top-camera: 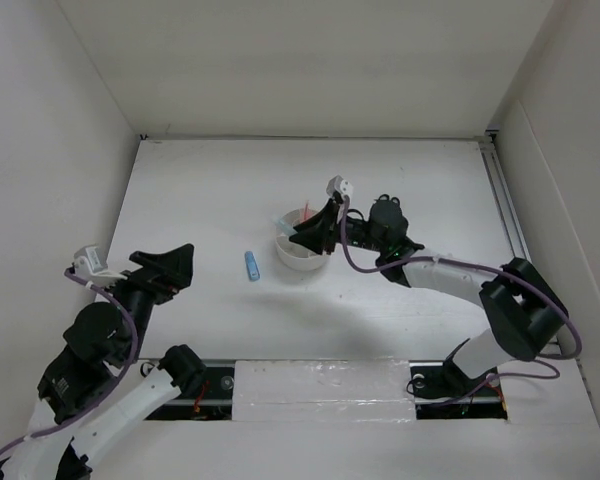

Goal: Sort the stationery into containers
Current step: Place the pen in the storage box.

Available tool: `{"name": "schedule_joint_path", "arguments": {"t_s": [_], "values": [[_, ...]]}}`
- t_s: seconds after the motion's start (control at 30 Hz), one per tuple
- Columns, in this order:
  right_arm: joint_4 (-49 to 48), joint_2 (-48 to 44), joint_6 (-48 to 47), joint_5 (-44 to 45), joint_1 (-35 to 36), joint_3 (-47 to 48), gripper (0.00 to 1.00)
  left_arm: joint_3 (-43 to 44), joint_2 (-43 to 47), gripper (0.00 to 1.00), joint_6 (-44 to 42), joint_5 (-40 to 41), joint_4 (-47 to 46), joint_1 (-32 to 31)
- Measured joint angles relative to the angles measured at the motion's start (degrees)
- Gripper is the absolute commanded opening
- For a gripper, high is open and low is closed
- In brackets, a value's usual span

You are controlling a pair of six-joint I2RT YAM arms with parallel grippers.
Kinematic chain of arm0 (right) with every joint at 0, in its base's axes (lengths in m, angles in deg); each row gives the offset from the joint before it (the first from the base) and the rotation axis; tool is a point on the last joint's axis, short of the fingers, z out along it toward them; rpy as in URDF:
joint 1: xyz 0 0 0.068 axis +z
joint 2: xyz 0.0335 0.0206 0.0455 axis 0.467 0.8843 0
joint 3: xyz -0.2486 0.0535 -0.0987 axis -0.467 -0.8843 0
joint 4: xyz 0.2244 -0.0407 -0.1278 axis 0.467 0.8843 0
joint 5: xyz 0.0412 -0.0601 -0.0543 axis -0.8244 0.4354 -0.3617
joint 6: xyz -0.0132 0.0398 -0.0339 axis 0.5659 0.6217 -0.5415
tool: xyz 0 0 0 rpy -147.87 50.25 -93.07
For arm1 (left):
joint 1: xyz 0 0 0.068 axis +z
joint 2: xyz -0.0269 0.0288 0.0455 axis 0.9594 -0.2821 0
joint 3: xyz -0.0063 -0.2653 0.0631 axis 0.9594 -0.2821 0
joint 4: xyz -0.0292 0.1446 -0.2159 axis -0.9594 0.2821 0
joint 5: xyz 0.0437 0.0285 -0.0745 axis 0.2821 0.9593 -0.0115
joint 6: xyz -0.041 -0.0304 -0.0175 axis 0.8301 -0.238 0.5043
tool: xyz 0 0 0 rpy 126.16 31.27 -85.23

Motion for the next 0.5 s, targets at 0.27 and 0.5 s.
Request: {"name": "schedule_joint_path", "arguments": {"t_s": [0.27,0.5], "values": [[-4.2,-11.8,5.1,11.0,3.0,-9.8,0.00,-0.6,-5.5,1.00,-2.7,-10.3,-5.2,0.0],[2.7,-19.8,4.9,32.3,16.9,-8.1,0.00,-3.5,-12.1,1.00,-1.4,-23.4,-16.6,0.0]]}}
